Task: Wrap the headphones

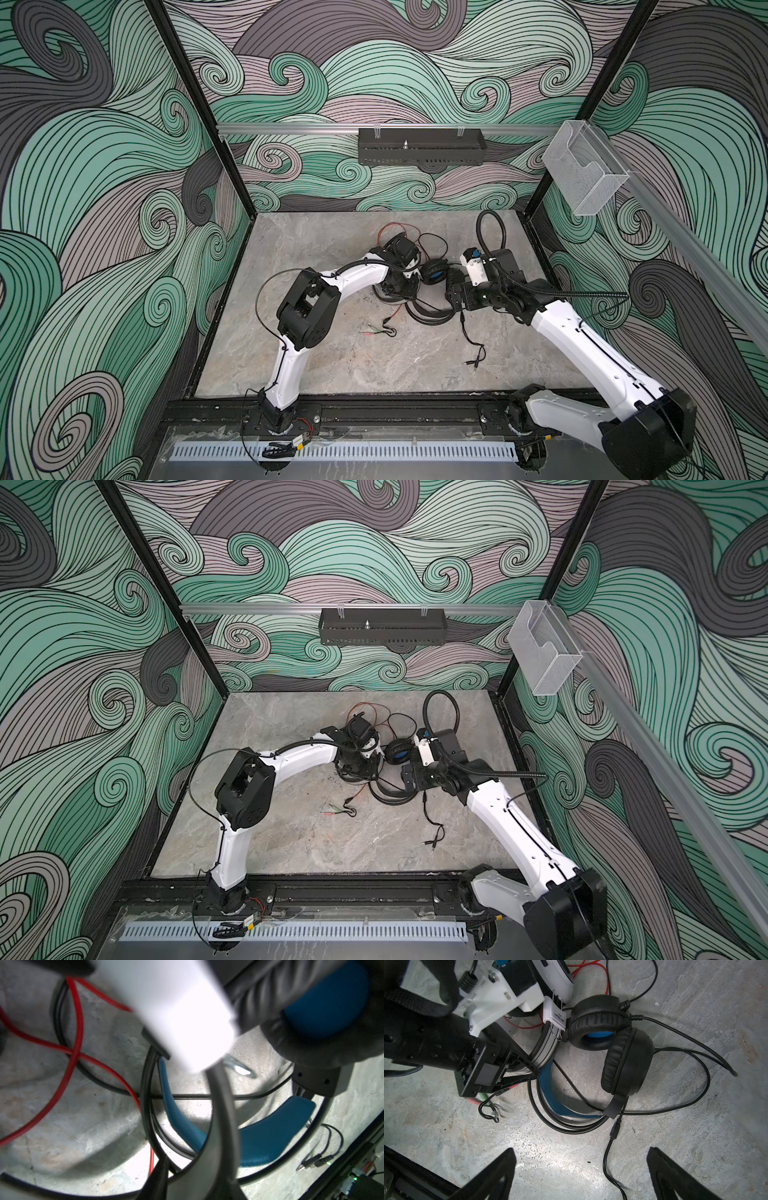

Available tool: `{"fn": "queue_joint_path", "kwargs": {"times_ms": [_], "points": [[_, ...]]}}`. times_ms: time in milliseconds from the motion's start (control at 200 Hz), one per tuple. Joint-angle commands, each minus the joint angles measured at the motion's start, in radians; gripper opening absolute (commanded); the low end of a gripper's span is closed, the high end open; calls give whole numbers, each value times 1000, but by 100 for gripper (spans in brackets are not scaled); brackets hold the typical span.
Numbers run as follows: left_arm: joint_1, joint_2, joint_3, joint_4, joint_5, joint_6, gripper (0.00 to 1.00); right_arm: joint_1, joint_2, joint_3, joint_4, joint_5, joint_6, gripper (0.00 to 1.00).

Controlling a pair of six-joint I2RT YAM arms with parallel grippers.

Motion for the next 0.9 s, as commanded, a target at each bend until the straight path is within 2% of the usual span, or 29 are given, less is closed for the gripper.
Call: {"fn": "queue_joint_path", "kwargs": {"times_ms": [0, 80, 210, 540, 695, 891], "points": [[-7, -1, 5, -3, 8, -18, 23, -5, -2, 41, -10, 0, -10, 99], [-6, -12, 6, -4, 5, -13, 17, -4, 0, 48, -12, 1, -10, 99], [-2, -38, 5, -9, -9, -4, 0, -5, -4, 60, -17, 0, -11, 99], [47, -148, 9, -33, 14, 8, 0, -5, -9, 78, -26, -9, -15, 99], [94, -240, -13, -36, 82, 12, 0, -5, -26, 88, -19, -37, -33, 99], [171, -375, -81, -32, 177, 24, 0, 7, -55, 90, 31, -126, -64, 99]]}}
